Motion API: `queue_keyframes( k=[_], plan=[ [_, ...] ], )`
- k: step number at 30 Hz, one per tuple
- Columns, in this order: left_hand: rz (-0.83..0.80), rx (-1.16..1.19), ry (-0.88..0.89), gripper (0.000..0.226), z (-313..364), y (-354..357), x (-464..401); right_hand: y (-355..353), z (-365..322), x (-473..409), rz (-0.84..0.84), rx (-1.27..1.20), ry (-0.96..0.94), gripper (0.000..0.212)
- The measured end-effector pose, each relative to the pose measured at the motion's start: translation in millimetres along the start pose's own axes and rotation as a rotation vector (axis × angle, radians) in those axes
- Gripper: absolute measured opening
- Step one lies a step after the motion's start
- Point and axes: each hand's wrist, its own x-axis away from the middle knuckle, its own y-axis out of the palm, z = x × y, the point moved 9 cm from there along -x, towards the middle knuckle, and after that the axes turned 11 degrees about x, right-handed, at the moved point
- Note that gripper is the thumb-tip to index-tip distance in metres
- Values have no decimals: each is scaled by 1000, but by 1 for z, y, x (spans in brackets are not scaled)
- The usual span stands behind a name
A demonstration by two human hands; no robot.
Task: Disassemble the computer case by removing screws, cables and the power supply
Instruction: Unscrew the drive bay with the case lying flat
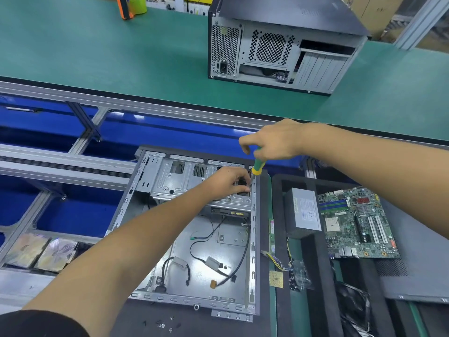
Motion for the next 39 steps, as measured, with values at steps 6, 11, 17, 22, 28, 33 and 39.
queue_keyframes(
  k=[6, 11, 17, 22, 28, 33, 39],
  plan=[
    [1, -5, 0, 18, 0, 0, 1, 4, -3, 4, -21, -67, -30, 26],
    [0, -38, 6, 18, -1, 0, 0, 3, -2, 5, 38, 192, -77, 27],
    [30, -5, 13, 13, -1, -1, 0, 2, -1, 8, 109, -45, -82, 51],
    [26, -14, 28, 11, -1, 0, -1, 1, -4, 9, 139, -67, -91, 34],
    [41, -133, 34, 15, -3, 5, 1, -5, -7, 8, 160, -77, -95, 34],
    [52, -179, 29, 19, 0, 6, 2, -15, -8, 9, 182, -104, -97, 33],
    [46, -211, -19, 13, 7, 6, 4, -15, -13, 15, 157, -135, -90, 34]
  ],
)
